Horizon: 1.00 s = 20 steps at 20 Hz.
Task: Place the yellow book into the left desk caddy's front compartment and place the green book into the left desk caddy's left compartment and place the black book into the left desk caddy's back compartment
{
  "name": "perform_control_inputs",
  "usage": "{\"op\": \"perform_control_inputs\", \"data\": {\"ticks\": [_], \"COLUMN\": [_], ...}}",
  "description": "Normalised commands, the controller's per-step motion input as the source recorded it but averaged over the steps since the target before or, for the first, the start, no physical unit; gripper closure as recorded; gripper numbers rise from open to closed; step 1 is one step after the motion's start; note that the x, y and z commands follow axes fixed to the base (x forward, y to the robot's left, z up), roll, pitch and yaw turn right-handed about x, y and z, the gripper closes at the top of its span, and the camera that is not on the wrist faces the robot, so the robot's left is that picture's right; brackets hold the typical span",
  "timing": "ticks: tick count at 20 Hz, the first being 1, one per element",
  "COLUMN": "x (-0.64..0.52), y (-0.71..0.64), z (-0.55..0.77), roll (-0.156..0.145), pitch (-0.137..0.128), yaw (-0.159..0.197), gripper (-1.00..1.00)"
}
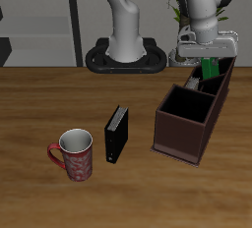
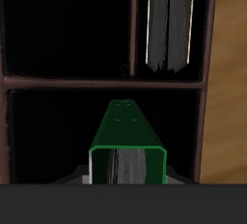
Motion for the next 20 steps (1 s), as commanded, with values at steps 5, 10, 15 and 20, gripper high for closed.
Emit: {"op": "perform_control_inputs", "data": {"ticks": [5,10,15,20], "x": [0.06,0.03,0.03,0.10], "y": [-0.11,-0.08,-0.13,-0.26], "z": [0.05,0.10,0.31,0.40], "roll": [-0.020,-0.016,-0.027,-0.057], "pitch": [0.012,-0.009,-0.049,-0.061], "yaw": [-0.018,0.011,0.030,0.052], "gripper": [-1.00,-1.00,-1.00,-1.00]}}
